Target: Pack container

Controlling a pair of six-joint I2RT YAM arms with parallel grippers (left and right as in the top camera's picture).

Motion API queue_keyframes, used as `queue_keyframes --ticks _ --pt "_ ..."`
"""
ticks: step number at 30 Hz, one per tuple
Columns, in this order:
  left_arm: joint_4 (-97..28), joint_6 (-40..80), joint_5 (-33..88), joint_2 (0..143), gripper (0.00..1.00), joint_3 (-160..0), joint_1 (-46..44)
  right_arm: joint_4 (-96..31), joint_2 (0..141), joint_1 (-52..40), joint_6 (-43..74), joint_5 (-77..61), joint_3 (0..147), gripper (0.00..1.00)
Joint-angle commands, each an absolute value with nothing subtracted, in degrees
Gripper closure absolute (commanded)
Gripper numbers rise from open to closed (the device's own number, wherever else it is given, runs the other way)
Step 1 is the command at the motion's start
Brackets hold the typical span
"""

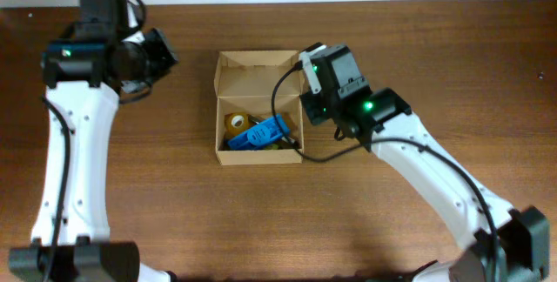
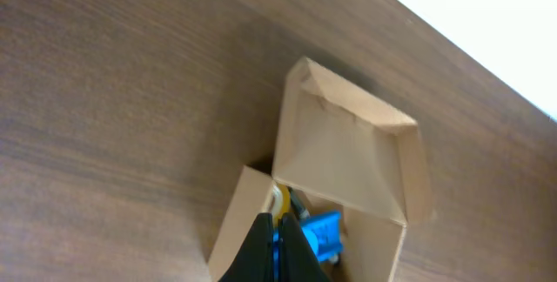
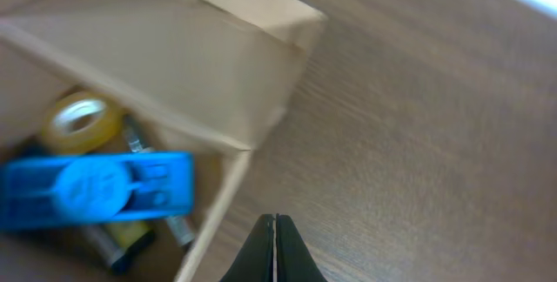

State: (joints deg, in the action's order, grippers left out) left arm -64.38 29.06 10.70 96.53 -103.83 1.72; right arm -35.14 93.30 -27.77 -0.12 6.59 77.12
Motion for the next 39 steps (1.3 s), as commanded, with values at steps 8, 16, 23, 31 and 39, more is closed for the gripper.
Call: queue_keyframes --ticks 8,16,23,31,39 --pt "-59.1 25.6 29.6 112.0 0.98 -103.1 9.2 -30.1 99.7 -17.8 19.1 -7.6 77.8 0.96" --pt "-57.1 25.6 41.3 123.9 0.98 -103.1 9.5 -26.2 108.0 -14.5 27.6 -17.8 77.8 0.96" --pt "-57.0 25.6 44.1 129.8 0.98 -103.1 9.2 -22.2 114.6 -14.5 32.6 -23.9 77.8 0.96" --pt "-54.8 26.1 48.7 134.3 0.98 -103.1 7.7 -17.5 118.5 -14.5 35.3 -27.2 77.8 0.97" --pt "-49.5 28.3 51.2 135.0 0.98 -103.1 4.6 -10.7 120.4 -14.6 38.2 -30.5 77.8 0.97"
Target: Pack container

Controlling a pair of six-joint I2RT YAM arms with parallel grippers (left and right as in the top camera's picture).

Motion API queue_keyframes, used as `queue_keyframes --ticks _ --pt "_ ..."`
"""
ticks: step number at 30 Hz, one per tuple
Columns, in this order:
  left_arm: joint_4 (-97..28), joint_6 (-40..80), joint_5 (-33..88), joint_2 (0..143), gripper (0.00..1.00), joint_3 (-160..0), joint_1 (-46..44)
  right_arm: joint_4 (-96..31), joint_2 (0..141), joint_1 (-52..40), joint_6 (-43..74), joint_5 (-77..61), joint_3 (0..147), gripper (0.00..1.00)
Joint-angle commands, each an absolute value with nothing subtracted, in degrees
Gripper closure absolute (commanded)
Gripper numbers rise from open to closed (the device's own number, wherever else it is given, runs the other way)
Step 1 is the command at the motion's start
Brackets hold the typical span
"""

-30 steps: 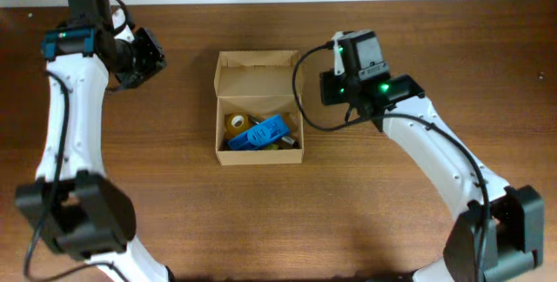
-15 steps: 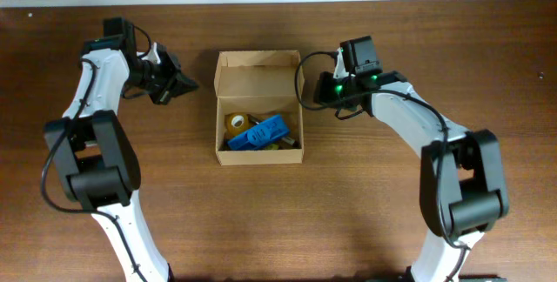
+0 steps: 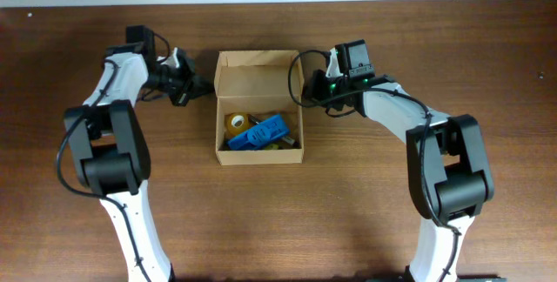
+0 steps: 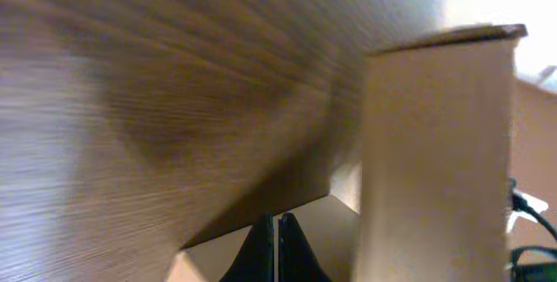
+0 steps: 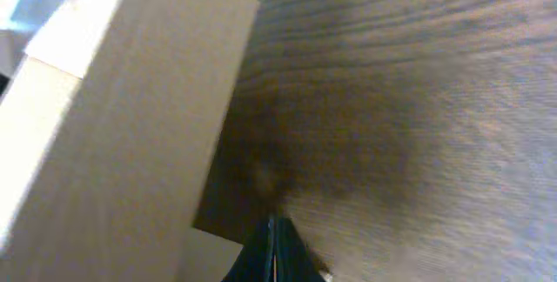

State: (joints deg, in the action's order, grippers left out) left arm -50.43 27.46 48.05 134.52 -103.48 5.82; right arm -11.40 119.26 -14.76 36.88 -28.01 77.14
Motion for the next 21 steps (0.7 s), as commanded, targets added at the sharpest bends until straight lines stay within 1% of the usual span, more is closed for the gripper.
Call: queue_keyframes --ticks 1,11,21 --pt "-48.9 28.9 51.3 135.0 0.98 -103.1 4.3 -10.6 120.6 -14.6 38.2 -30.5 77.8 0.97" --pt "-45.4 29.1 51.3 135.0 0.98 -103.1 2.8 -4.6 120.6 -14.6 36.0 -33.1 77.8 0.97" --pt "-45.1 19.7 51.3 135.0 0.98 -103.3 2.8 -2.2 119.5 -14.5 25.1 -34.5 77.8 0.97"
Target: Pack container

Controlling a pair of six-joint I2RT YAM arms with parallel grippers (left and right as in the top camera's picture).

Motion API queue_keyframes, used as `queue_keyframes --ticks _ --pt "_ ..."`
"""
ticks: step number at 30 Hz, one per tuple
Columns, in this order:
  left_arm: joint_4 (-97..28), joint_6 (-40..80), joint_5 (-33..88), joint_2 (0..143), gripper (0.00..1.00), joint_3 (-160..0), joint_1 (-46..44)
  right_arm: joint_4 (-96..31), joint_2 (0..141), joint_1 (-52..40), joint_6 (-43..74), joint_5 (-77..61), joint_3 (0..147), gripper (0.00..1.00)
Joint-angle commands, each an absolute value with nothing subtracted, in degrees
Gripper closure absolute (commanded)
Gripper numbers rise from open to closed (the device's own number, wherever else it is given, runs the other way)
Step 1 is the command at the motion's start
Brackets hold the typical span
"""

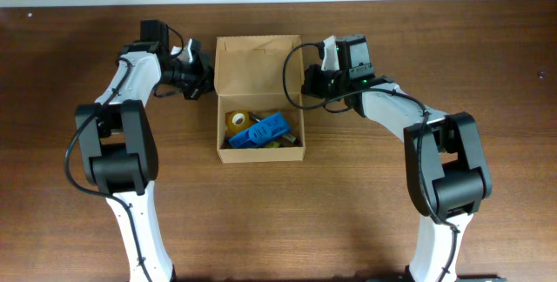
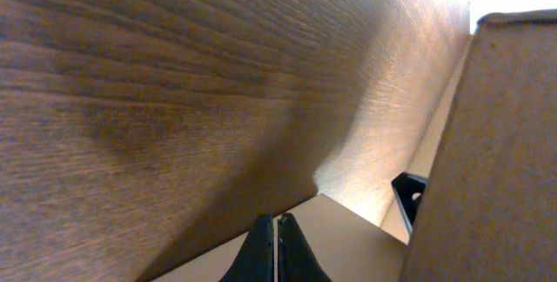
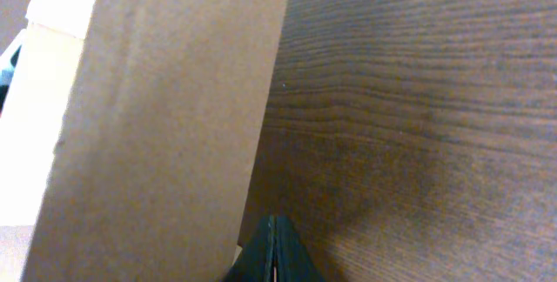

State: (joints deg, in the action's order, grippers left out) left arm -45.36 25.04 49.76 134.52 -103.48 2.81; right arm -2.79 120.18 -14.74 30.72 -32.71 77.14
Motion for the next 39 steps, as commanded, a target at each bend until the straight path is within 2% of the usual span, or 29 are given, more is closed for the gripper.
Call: queue_keyframes --ticks 1,15,28,39 --pt "-45.0 19.0 51.3 135.0 0.98 -103.4 2.8 -2.0 119.4 -14.5 23.9 -34.6 77.8 0.97" --pt "-43.9 6.9 51.3 135.0 0.98 -109.2 2.8 4.8 118.3 -14.4 15.4 -39.2 77.9 0.96" --pt "-44.6 5.9 54.5 135.0 0.98 -114.3 2.8 4.7 110.6 -12.6 12.2 -42.1 77.9 0.96" --pt "-55.5 2.4 56.6 134.8 0.98 -120.5 2.8 -5.6 103.8 -12.9 12.2 -42.3 78.0 0.97"
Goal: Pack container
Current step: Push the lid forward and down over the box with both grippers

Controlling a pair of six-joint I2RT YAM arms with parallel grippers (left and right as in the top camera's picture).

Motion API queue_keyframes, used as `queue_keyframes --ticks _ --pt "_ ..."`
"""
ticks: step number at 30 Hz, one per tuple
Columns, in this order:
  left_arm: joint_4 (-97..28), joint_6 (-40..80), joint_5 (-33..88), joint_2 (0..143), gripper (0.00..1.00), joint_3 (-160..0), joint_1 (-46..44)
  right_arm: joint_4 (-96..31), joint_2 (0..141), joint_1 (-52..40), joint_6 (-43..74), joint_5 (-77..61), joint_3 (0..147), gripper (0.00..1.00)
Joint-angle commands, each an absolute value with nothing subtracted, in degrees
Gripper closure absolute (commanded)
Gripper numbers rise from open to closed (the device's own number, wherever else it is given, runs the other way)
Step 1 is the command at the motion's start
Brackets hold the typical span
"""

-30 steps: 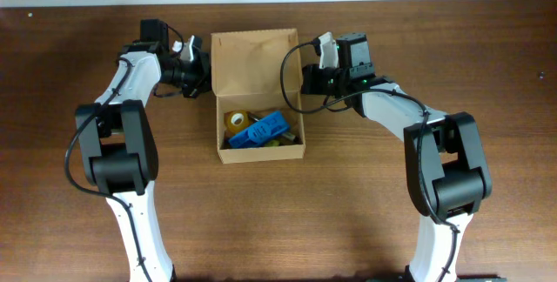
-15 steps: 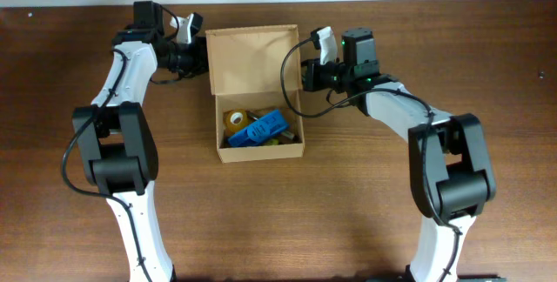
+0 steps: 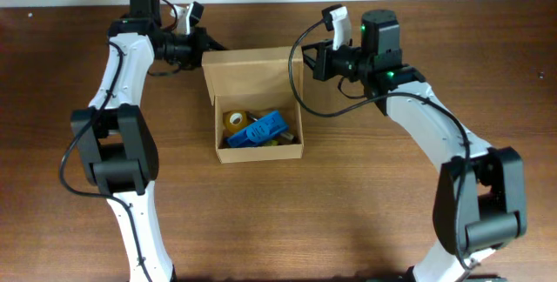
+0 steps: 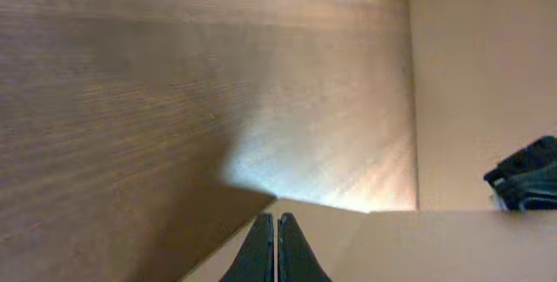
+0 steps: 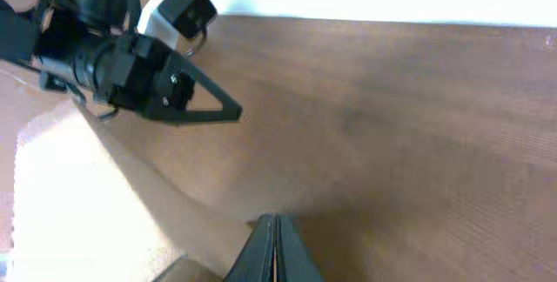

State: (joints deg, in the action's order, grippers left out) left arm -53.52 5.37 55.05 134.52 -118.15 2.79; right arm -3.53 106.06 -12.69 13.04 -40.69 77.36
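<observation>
An open cardboard box (image 3: 260, 150) sits mid-table with a yellow tape roll (image 3: 234, 121), a blue item (image 3: 265, 129) and small dark items inside. Its lid flap (image 3: 252, 71) is raised and leans forward over the box's back half. My left gripper (image 3: 210, 48) is shut at the flap's far left corner, tips against cardboard (image 4: 275, 222). My right gripper (image 3: 305, 61) is shut at the far right corner, tips at the flap's edge (image 5: 275, 221). Nothing shows between either pair of fingers. The left arm (image 5: 130, 64) shows in the right wrist view.
Brown wooden table (image 3: 392, 195) all round the box. A white wall strip runs along the table's far edge. Both arms reach in from the near side, left arm (image 3: 117, 99) and right arm (image 3: 435, 125) flanking the box.
Both shut grippers have moved from beside the flap's side edges to its far corners. The flap now stands higher and leans forward over the box.
The flap first lay folded back, my left gripper off to the left and my right one by the box's right wall. Then both shut grippers were low on either side of the flap, then tight against it. Now the flap is raised and tipping forward.
</observation>
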Motion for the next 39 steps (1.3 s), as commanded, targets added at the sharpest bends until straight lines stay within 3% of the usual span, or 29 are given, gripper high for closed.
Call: queue_keyframes --ticks 1,11,20,28,34,39 --pt "-56.9 1.6 56.6 134.8 0.98 -121.1 2.8 -7.2 103.4 -13.1 12.2 -42.7 78.0 0.97" --pt "-71.8 -3.1 48.2 132.3 0.98 -125.1 2.6 -21.3 99.6 -18.0 12.0 -42.6 77.9 0.96" --pt "-77.5 -1.8 34.7 127.5 0.98 -125.1 2.6 -32.3 99.3 -29.3 14.7 -21.3 78.1 0.96" --pt "-80.9 6.2 21.6 123.4 0.98 -125.1 2.6 -34.9 100.6 -38.6 19.0 -4.4 78.1 0.96" --pt "-83.0 12.1 12.8 120.8 0.98 -125.1 2.6 -35.0 104.8 -40.4 20.3 -2.9 78.1 0.97" --pt "-83.5 12.2 12.1 119.9 0.98 -125.1 2.6 -35.4 108.4 -40.5 20.2 -2.9 78.1 0.96"
